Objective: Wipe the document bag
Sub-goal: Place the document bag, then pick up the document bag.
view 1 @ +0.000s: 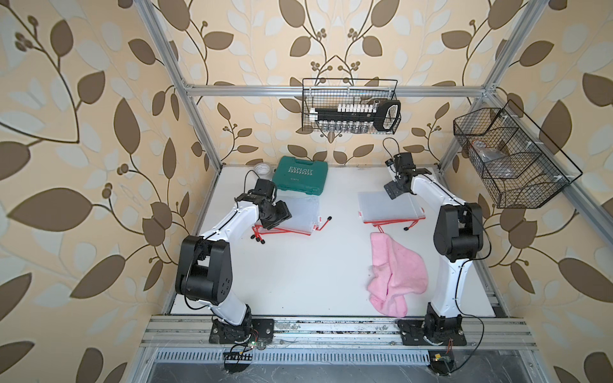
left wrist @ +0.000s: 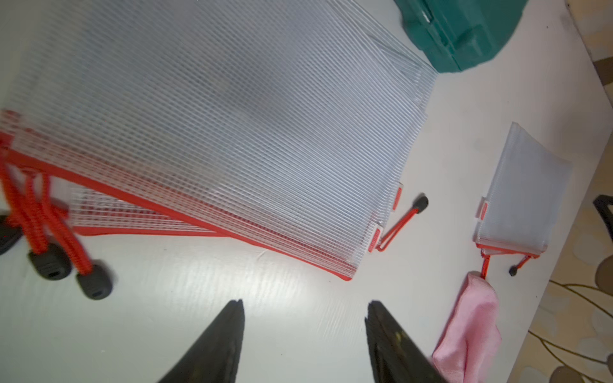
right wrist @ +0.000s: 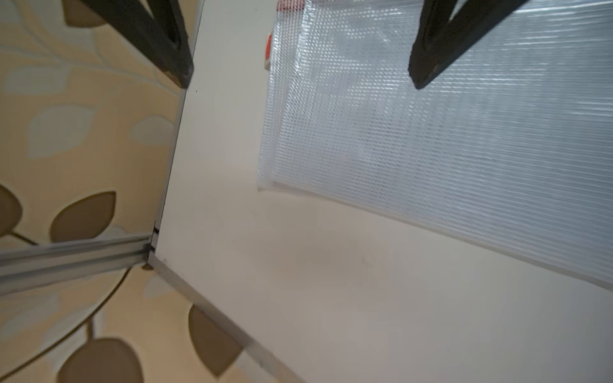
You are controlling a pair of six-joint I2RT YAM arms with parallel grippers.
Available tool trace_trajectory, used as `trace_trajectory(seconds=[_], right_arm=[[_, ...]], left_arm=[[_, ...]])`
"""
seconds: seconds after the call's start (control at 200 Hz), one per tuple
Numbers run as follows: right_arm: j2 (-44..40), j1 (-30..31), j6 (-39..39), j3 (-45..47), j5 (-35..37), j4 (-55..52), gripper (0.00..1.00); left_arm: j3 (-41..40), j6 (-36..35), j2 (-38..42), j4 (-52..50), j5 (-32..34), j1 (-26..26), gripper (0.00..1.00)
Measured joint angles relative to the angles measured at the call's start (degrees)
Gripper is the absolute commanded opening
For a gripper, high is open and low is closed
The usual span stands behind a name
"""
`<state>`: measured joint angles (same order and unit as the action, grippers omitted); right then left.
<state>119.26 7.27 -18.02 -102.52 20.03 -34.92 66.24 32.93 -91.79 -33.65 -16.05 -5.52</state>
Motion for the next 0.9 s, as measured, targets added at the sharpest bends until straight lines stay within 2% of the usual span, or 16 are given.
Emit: trace_trajectory(seconds=[0.08, 0.125, 0.17, 0.23, 0.27, 0.375, 0.425, 0.655, 0.9], right_arm=[[0.00, 3.98, 5.25, -4.55, -3.93, -3.26, 0.98], [0.00, 6.27, 8.59, -6.58, -7.41, -5.09, 0.90], [-0.02, 8.24, 11.65, -7.72, -11.15, -6.32, 0.79], [-0.15, 10.88, 15.69, -7.80, -17.33, -6.99, 0.49], [-0.17, 12.37, 18.56, -7.30, -21.24, -6.97, 0.35], [0.48, 16.22, 24.76, -6.47, -30.88, -6.99, 0.09], [1.68, 18.16, 25.97, -7.45, -34.25, -7.17, 0.00], [11.89, 25.31, 31.71, -15.17, -43.98, -6.71, 0.00], [22.36, 25.97, 33.75, -19.50, -45.81, -7.93, 0.00]], left_arm=[[-0.59, 0.61, -0.31, 0.00, -0.85, 3.76, 0.63], [-0.72, 0.90, -0.79, 0.09, -1.75, 5.99, 0.62], [-0.83, 1.27, -1.40, 0.37, -2.23, 7.80, 0.61], [-0.87, 1.66, -2.40, 0.74, -3.02, 10.14, 0.61], [-0.87, 1.68, -3.04, 0.87, -3.21, 11.39, 0.60], [-0.85, 1.66, -4.20, 0.98, -3.52, 13.73, 0.60], [-0.74, 1.60, -4.76, 0.98, -3.54, 14.58, 0.60], [0.87, 0.87, -7.96, 1.92, -4.63, 17.75, 0.60], [1.46, 0.37, -10.36, 3.87, -5.35, 18.69, 0.60]])
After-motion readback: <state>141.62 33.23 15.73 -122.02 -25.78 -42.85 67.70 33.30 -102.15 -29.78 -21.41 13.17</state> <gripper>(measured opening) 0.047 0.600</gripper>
